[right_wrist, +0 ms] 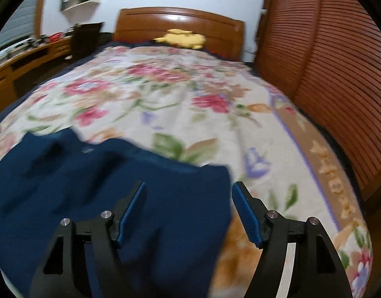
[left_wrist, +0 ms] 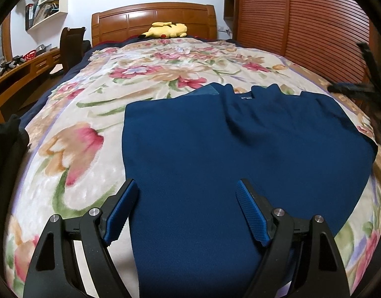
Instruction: Fold large clothes
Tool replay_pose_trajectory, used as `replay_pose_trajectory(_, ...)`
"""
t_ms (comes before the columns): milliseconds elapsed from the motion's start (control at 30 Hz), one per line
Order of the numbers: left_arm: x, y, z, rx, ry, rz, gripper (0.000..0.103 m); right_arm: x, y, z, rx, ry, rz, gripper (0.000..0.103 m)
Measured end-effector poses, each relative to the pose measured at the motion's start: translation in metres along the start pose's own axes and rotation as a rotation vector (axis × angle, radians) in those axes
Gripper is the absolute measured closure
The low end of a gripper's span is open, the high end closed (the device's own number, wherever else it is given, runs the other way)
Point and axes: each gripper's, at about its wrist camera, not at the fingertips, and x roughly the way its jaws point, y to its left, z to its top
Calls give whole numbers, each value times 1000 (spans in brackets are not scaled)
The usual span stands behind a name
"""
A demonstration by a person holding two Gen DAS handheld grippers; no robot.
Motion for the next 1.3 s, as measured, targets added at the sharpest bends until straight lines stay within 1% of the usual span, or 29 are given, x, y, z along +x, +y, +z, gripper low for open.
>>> replay_pose_trajectory(167,0,1,-1,-4,-3,15,21,-30,39,-33,-70,19,116,30)
replay_pose_trajectory(367,-5,5,-3,-18,-16,19,21,-61,73,-66,-101,26,245,30)
replay_pose_trajectory(467,-9,8,-4,-29,-32,19,21,-73,86,-76,-116,25,282,30)
replay_pose_trajectory(600,-19,11,-7,-38,-58,27,21,-86,95,-81,-139,4,293,30)
replay_pose_trajectory(700,-26,14,-10,-44,-69,30,21,-81,94,-85,-143,6,277,30)
replay_pose_trajectory(833,-35,19,-17,-58,-78,36,21,-67,96,-104,-140,58,274,30)
replay_pose_trajectory(933,-37,23,-25,-75,-66,34,21,-63,95,-109,-120,50,278,30)
replay_pose_trajectory(1000,-37,25,-30,-82,-56,39,21,-62,95,-106,-122,51,268,30)
replay_pose_trajectory(1133,-39,28,-38,-98,-51,47,21,-72,99,-101,-143,55,244,30)
replay_pose_trajectory(1300,-38,28,-46,-110,-36,53,21,-84,98,-110,-132,43,236,30)
